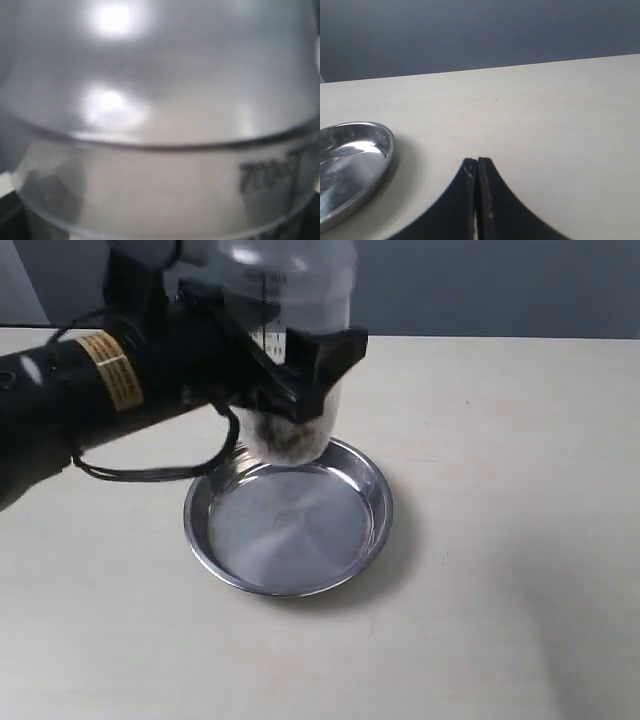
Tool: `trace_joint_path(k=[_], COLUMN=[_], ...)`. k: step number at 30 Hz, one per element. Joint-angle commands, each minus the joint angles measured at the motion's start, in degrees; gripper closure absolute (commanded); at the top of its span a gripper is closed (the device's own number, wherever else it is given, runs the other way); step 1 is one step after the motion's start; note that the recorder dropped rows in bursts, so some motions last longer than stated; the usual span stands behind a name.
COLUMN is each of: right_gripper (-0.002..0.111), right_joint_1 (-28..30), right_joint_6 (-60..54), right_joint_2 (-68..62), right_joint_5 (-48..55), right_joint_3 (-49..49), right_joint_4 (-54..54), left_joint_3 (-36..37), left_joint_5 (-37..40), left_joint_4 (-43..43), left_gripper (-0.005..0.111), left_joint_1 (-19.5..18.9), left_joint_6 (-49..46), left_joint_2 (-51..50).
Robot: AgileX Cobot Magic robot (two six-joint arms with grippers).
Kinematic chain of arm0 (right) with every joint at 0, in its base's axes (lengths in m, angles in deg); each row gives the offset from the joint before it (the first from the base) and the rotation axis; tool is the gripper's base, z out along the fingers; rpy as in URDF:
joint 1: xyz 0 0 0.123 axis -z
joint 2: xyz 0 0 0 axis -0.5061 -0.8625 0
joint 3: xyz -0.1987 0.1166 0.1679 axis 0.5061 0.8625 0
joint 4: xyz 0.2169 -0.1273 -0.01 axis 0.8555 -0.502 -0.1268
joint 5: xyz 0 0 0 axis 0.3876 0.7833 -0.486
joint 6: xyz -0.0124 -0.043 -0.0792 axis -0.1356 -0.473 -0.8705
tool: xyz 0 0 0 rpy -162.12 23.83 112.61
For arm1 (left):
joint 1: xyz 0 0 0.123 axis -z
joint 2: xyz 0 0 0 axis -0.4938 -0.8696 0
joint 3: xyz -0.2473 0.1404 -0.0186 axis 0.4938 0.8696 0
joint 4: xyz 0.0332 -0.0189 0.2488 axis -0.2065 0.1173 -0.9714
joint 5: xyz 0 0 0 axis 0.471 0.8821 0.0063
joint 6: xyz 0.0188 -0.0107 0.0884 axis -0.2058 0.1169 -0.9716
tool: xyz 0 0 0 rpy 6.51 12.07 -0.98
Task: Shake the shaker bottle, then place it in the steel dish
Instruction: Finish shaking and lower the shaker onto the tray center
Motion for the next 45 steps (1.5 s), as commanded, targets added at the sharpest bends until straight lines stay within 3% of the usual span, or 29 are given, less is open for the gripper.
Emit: trace_joint_path(k=[1,5,8,10,13,17,19,21,23,25,28,30,32,33,35,36,39,42,45], right_gripper=[0.109,0.109,0.109,0.109,0.109,0.109,0.109,0.109,0.109,0.109,0.109,0.109,0.109,0.109,0.109,0.109,0.109,0.109,0.109], right_joint_1=[-0.09,-0.09,-0.09,-0.09,-0.09,-0.09,-0.09,-0.09,-0.09,-0.09,-0.09,-0.09,-0.09,-0.09,-0.09,-0.09,-0.09,-0.09,-0.09], right_joint_6=[-0.23,-0.23,-0.23,-0.23,-0.23,-0.23,-0.23,-0.23,-0.23,-0.23,-0.23,-0.23,-0.23,-0.23,-0.23,-0.23,-0.23,-0.23,-0.23], right_joint_2=[0.27,0.27,0.27,0.27,0.27,0.27,0.27,0.27,0.27,0.27,0.27,0.27,0.27,0.27,0.27,0.27,0.27,0.27,0.27], right_joint_5=[-0.44,-0.44,-0.44,-0.44,-0.44,-0.44,-0.44,-0.44,-0.44,-0.44,-0.44,-0.44,-0.44,-0.44,-0.44,-0.44,-0.44,-0.44,-0.44], right_joint_3=[0.07,0.07,0.07,0.07,0.07,0.07,0.07,0.07,0.07,0.07,0.07,0.07,0.07,0.07,0.07,0.07,0.07,0.07,0.07], right_joint_4=[-0.07,-0.07,-0.07,-0.07,-0.07,-0.07,-0.07,-0.07,-0.07,-0.07,-0.07,-0.07,-0.07,-0.07,-0.07,-0.07,-0.07,-0.07,-0.07], left_joint_3=[4.46,-0.87,-4.64,-1.04,1.78,-3.56,-4.44,0.55,1.58,-2.26,1.2,3.53,0.46,-2.64,-5.49,-1.7,2.36,-1.93,3.6], left_joint_5=[0.45,-7.3,-0.35,4.02,1.24,-5.23,0.85,6.12,2.99,-3.59,3.13,1.2,-7.08,-8.89,2.33,7.81,6.08,0.44,4.19], left_joint_4=[4.58,2.42,2.47,3.1,6.36,2.17,2.27,3.33,9.24,4.35,3.48,6.28,2.84,0.36,1.59,1.99,8.11,1.11,2.59], left_gripper=[0.106,0.106,0.106,0.106,0.106,0.106,0.106,0.106,0.106,0.106,0.106,0.106,0.106,0.106,0.106,0.106,0.106,0.106,0.106], left_joint_1=[0.23,0.23,0.35,0.45,0.45,0.45,0.45,0.45,0.06,0.06,1.01,1.01,1.01,0.66,0.67,0.67,0.46,0.46,0.46], left_joint_6=[-0.04,-1.65,-5.17,-4.63,0.45,-2.75,-4.51,-3.54,0.92,-2.12,-2.1,1.57,2.05,-2.01,-6.11,-5.33,-0.83,-1.56,-2.1], left_joint_2=[-10.27,-2.1,1.85,-2.45,-8.3,1.83,2.29,-5.68,-6.48,1.35,-3.77,-8.84,-1.46,1.79,4.39,-0.39,-7.71,3.45,-3.99])
